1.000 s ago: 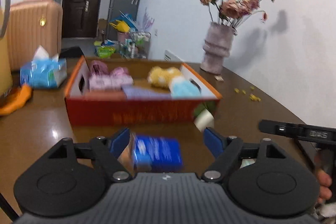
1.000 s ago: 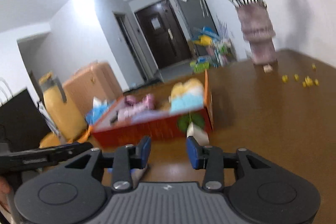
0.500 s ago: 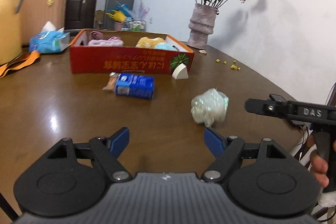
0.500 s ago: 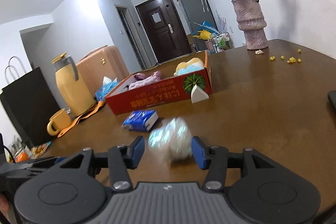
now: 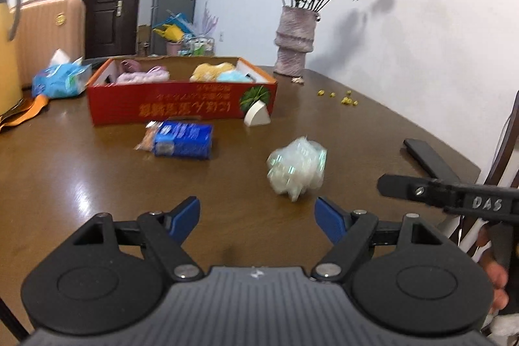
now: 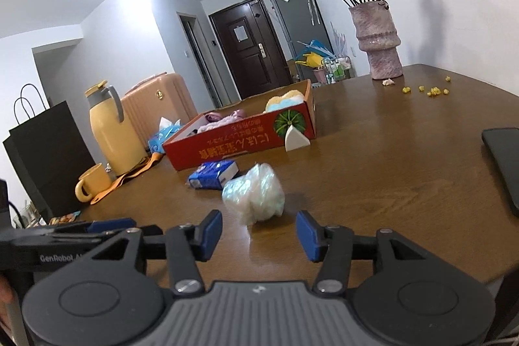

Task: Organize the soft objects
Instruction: 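Withdraw both tools from the box toward the clear plastic bag, then close both tools on the clear plastic bag and lift it toward the box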

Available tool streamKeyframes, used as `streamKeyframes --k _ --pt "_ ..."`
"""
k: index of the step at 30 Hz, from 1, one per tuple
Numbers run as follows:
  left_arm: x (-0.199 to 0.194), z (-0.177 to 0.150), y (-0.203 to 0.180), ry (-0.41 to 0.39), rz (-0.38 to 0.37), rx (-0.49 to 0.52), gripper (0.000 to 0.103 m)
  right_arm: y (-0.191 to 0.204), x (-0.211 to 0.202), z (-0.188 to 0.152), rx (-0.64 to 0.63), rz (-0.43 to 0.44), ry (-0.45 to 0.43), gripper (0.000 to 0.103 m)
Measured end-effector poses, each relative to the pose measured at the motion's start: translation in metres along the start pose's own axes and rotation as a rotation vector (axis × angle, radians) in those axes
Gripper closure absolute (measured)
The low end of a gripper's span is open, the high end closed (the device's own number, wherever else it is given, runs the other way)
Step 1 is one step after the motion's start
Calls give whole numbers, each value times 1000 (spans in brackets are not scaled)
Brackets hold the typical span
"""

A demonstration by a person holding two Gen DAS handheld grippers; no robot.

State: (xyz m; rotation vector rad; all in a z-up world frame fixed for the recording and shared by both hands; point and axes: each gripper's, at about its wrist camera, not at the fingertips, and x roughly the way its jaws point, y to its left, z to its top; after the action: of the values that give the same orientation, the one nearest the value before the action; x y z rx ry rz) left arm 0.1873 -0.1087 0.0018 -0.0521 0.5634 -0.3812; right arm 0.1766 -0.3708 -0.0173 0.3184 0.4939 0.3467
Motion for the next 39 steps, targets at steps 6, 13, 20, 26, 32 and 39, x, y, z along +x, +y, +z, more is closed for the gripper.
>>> streamKeyframes --k 6,13,20,26,32,39 --pt "53 28 5 45 -149 -117 51 -11 43 25 28 47 -1 58" --pt "108 26 24 142 -234 -205 81 -28 100 34 70 78 74 75" --pt "109 30 40 140 -241 -204 94 -27 122 26 120 132 111 97" --pt "59 25 44 70 -250 -163 95 9 94 26 76 170 65 98" --pt "12 15 50 30 -246 -149 95 44 67 17 59 203 50 98" --pt "-2 20 60 -7 -237 -160 95 64 61 20 37 220 23 98"
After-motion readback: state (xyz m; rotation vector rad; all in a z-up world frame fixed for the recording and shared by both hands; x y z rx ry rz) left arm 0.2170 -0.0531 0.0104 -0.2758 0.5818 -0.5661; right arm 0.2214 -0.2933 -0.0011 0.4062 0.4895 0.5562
